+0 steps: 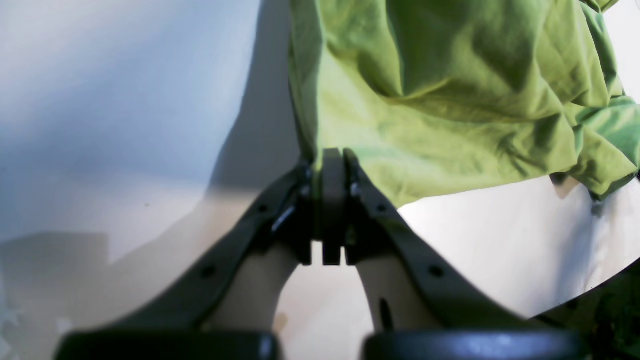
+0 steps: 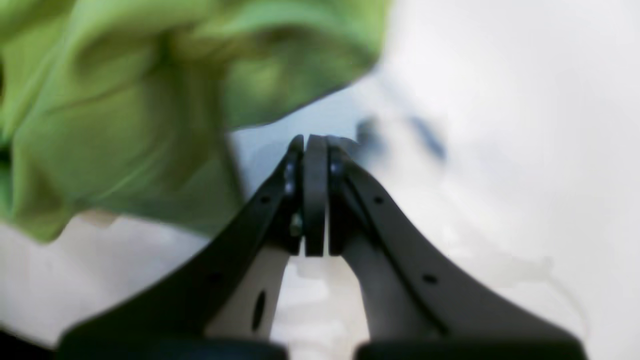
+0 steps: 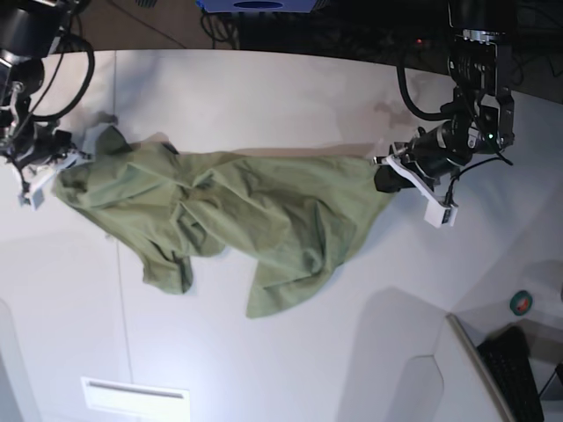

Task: Layout the t-shirt on the table in an organized manner, then fold the t-shirt properly
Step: 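Pull the shirt apart with both grippers, stretching it across the table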

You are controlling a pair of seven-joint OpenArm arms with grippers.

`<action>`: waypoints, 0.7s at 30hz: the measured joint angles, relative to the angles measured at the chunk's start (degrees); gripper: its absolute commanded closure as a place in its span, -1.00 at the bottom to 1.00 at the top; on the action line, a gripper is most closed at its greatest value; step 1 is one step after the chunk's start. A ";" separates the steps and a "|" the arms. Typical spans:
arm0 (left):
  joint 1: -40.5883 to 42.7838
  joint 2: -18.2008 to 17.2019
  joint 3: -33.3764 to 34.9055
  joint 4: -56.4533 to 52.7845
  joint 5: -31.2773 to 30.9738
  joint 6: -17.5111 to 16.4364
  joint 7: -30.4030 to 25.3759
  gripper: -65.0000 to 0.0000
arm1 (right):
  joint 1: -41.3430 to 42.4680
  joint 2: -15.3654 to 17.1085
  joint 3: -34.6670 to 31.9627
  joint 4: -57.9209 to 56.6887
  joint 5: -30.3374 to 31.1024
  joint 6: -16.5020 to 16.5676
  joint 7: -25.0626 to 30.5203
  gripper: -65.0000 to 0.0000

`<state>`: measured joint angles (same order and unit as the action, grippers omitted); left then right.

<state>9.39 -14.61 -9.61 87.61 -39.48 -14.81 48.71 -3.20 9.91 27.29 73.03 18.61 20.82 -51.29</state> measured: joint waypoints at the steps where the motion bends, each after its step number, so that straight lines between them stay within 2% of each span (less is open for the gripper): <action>1: 0.00 0.00 0.00 0.07 0.00 0.00 -0.02 1.00 | -0.09 -0.74 -1.01 0.94 0.15 0.02 -1.60 1.00; 5: 0.02 -0.04 0.00 0.09 0.02 0.00 0.02 1.00 | -1.73 -3.43 -4.02 9.92 -0.07 -0.24 -2.95 1.00; 9: 0.00 -0.07 0.02 0.09 0.00 0.04 0.02 1.00 | 1.51 -3.21 -9.66 10.51 -0.11 -0.48 -4.09 1.00; 11: 0.00 -0.02 0.02 0.09 -0.02 0.04 0.04 1.00 | 5.25 -3.28 -12.13 5.35 0.59 -3.39 -3.41 1.00; 13: -0.04 0.11 -0.85 0.09 -0.13 -0.11 0.24 1.00 | 9.55 -3.41 -13.29 -1.53 0.92 -4.37 -2.95 1.00; 18: -0.02 -0.20 -6.91 0.15 -0.04 0.02 0.24 1.00 | 17.03 -0.57 -17.40 -19.17 1.07 -4.37 4.42 1.00; 21: 1.01 -1.38 -7.87 0.20 -0.35 -0.13 0.37 1.00 | 20.65 1.62 -22.08 -26.45 2.56 -3.69 8.85 1.00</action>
<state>10.39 -15.99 -17.47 87.81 -39.83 -14.94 49.08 17.45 11.53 5.21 46.59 21.17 17.12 -42.44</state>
